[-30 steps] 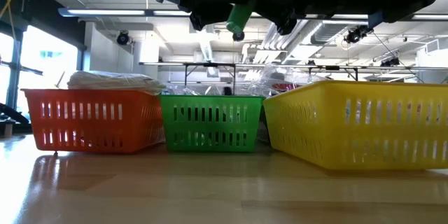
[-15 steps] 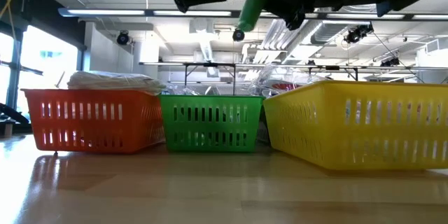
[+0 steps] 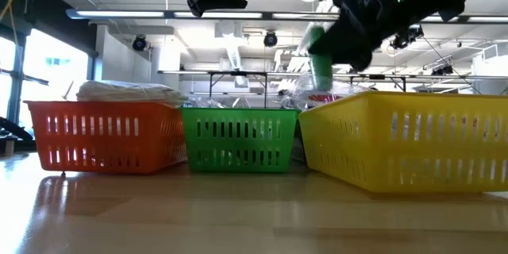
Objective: Pick & Place Travel size toiletries
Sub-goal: Put the green shampoo into the right black bin
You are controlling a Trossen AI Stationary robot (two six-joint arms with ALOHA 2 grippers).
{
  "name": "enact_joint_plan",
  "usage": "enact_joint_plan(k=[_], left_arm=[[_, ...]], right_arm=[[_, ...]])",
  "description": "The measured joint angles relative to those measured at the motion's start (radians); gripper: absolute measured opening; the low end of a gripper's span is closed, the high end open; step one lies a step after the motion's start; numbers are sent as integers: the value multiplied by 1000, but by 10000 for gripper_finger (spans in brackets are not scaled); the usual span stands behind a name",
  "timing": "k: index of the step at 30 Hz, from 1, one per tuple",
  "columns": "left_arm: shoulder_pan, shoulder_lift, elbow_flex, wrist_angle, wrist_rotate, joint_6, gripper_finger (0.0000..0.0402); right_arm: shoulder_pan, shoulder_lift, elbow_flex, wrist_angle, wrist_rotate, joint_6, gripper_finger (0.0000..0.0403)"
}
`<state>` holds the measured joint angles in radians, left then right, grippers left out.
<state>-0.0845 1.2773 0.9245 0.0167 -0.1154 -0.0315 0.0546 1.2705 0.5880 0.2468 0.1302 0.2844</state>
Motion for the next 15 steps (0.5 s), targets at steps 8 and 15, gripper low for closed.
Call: enact_joint_plan(k=[8, 15], left_arm=[[0, 0, 0, 2, -1, 0, 187], [0, 0, 0, 2, -2, 0, 187]], right_arm=[[-5, 3, 0, -132, -3, 61, 151], [-11, 58, 0, -138, -1, 79, 150]])
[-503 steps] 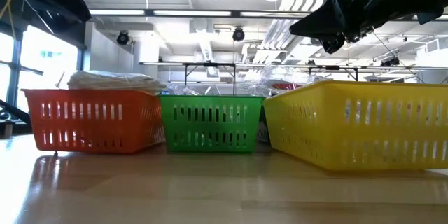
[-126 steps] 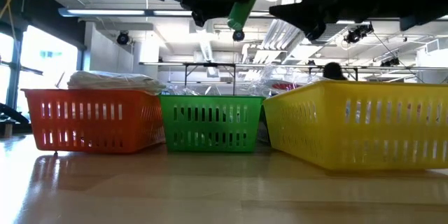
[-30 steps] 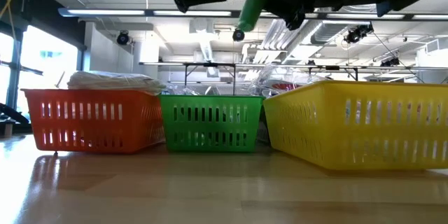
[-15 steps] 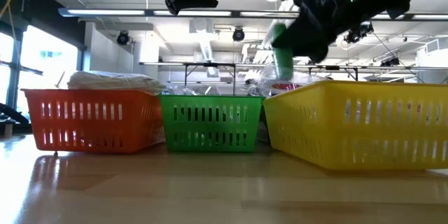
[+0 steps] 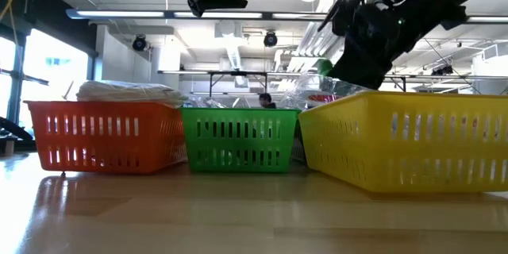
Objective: Pick & Place Travel size toiletries
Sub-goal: Put the green shampoo into the right black bin
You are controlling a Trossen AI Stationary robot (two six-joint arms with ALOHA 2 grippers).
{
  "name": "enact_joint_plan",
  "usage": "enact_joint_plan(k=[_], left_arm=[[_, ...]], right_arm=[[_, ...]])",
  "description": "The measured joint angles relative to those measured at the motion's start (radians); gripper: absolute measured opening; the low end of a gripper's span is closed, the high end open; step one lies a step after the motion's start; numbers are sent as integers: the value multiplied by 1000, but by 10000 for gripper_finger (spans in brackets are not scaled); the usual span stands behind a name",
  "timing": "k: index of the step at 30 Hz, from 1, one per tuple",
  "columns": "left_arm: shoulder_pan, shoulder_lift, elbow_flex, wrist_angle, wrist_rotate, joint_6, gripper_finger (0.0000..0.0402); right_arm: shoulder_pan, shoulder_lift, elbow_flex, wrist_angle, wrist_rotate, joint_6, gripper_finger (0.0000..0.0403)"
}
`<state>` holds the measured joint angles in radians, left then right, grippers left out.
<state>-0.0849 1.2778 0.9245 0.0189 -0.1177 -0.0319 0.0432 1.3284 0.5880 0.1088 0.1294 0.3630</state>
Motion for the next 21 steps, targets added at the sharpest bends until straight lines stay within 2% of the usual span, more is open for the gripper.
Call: enact_joint_plan(k=[10, 21], left_arm=[[0, 0, 0, 0, 0, -3, 187], [0, 0, 0, 0, 1, -3, 187]], right_arm=[[-13, 54, 0, 19, -3, 2, 158], [-13, 52, 0, 38, 5, -39, 246]])
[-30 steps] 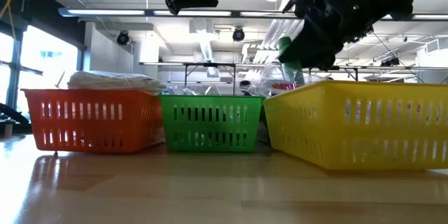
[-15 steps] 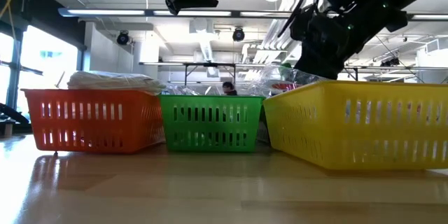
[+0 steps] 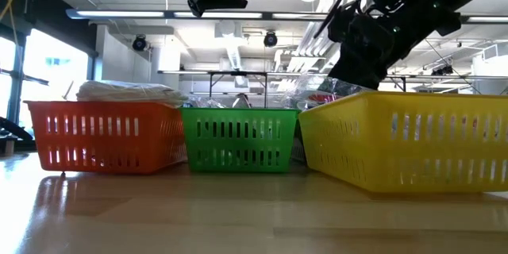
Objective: Pick & Place Travel size toiletries
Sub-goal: Put the green shampoo into the right black bin, then return to Home Position
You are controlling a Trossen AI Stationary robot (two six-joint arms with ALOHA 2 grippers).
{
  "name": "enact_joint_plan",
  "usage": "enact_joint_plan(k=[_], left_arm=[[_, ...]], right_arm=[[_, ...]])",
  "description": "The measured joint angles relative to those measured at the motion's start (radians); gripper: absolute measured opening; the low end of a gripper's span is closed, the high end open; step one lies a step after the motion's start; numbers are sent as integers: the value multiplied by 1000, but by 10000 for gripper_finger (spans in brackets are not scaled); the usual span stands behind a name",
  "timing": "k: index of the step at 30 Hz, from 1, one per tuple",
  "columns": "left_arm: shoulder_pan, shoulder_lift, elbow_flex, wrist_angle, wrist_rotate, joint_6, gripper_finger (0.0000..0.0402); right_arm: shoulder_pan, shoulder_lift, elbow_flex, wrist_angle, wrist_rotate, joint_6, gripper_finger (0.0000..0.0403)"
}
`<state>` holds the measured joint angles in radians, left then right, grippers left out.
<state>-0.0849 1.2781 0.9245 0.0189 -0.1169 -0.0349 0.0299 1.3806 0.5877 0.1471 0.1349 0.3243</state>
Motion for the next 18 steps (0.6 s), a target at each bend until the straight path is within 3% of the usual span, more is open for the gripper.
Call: enact_joint_plan(k=[9, 18], left_arm=[[0, 0, 0, 0, 0, 0, 187], [0, 0, 0, 0, 0, 0, 187]], right_arm=[[0, -62, 0, 56, -5, -63, 234], [0, -159, -1, 171, -90, -130, 201]])
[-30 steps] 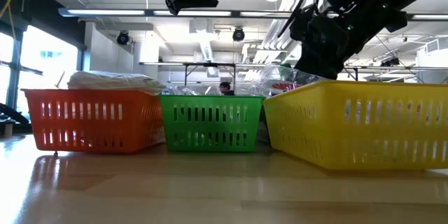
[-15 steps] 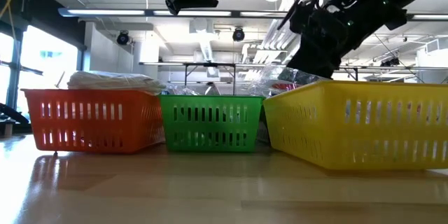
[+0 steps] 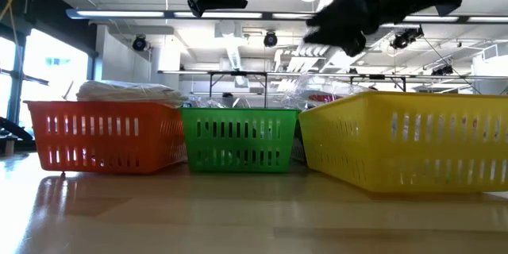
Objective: Pick & Place Travel size toiletries
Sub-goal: Return to Home Position
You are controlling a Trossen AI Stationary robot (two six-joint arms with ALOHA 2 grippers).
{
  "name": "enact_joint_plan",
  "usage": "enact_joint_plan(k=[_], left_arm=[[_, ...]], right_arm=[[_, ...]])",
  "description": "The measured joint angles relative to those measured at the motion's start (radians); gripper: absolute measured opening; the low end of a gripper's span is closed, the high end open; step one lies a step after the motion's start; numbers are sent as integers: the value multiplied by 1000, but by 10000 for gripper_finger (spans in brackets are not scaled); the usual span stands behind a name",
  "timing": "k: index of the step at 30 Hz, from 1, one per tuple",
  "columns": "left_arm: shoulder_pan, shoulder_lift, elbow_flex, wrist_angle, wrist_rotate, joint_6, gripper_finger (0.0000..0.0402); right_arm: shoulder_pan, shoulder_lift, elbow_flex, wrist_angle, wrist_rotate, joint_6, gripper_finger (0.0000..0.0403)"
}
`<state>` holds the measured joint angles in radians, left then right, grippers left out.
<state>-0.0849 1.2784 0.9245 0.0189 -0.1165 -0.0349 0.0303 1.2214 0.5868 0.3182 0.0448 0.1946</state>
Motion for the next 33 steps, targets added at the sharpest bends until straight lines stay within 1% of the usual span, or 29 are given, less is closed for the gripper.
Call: enact_joint_plan(k=[4, 8, 16, 18, 20, 23, 29, 33], left_arm=[[0, 0, 0, 0, 0, 2, 187], [0, 0, 0, 0, 0, 3, 187], [0, 1, 0, 59, 0, 4, 186], [-1, 6, 0, 76, 1, 4, 180], [-1, 17, -1, 91, 2, 4, 166], [-1, 34, -2, 100, 20, 15, 132], [-1, 48, -2, 97, 22, 30, 60], [-1, 48, -2, 91, 22, 29, 27]], right_arm=[[0, -28, 1, 52, -48, -30, 174], [2, -37, 1, 97, -97, -45, 138], [2, -37, 1, 105, -108, -45, 63], [3, -37, 1, 105, -108, -50, 46], [11, -37, 1, 106, -107, -66, 31], [29, -37, 1, 116, -108, -101, 9], [56, -37, 1, 128, -108, -138, 4], [66, -37, 1, 128, -98, -140, 4]])
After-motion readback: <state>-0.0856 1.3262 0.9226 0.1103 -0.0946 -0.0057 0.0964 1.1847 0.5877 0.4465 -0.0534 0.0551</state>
